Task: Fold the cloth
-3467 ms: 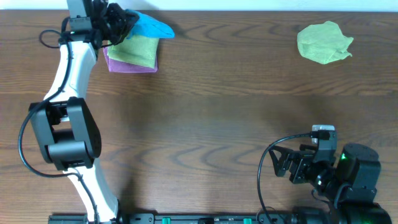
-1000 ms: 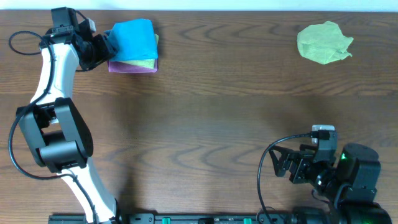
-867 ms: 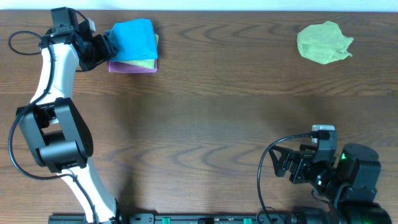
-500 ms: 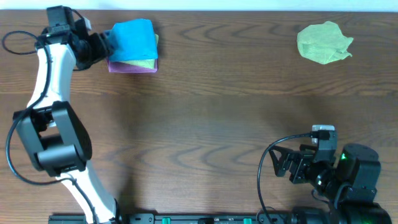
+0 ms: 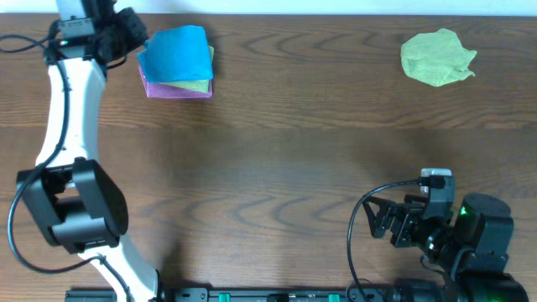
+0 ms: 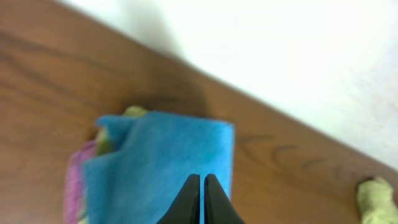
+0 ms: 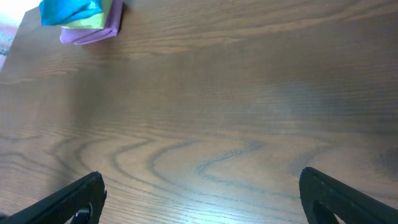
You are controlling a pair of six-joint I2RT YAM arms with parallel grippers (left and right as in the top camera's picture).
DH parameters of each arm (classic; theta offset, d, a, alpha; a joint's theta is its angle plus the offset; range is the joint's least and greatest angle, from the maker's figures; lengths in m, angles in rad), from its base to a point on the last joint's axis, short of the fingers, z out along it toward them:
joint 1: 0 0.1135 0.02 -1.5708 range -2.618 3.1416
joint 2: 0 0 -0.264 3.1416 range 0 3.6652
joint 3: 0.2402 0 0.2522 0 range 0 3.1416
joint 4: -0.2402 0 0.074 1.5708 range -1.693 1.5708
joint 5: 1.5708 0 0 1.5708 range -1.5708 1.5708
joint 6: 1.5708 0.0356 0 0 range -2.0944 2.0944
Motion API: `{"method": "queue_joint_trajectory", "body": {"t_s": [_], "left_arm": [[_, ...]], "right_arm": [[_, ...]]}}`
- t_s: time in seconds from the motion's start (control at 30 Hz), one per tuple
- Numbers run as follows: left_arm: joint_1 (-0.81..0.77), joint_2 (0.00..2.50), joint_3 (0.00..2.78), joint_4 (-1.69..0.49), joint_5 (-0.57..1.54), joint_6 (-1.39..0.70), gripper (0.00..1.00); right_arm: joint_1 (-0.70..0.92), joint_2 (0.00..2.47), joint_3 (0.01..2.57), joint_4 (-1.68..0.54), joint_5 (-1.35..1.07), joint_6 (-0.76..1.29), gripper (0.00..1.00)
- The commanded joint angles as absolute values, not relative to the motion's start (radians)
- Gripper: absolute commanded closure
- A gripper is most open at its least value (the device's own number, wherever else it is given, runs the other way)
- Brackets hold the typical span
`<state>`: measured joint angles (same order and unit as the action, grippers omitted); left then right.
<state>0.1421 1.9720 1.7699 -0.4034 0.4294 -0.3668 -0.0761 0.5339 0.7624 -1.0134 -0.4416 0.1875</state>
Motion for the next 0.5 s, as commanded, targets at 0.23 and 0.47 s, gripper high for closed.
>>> {"method": "queue_joint_trajectory", "body": {"t_s": [0.23,0.47], "left_arm": [[0.090,2.158,1.783,-0.316,0.408,-0.484,0.95],[0.090,2.253,1.783,-0.311,0.401,-0.497,0.94]], "right_arm": [[-0.084,0.529,0.760,-1.015,-0.452,0.202,0.01],[-0.084,0.529,0.760,-1.014,-0.452,0.202,0.01]]}}
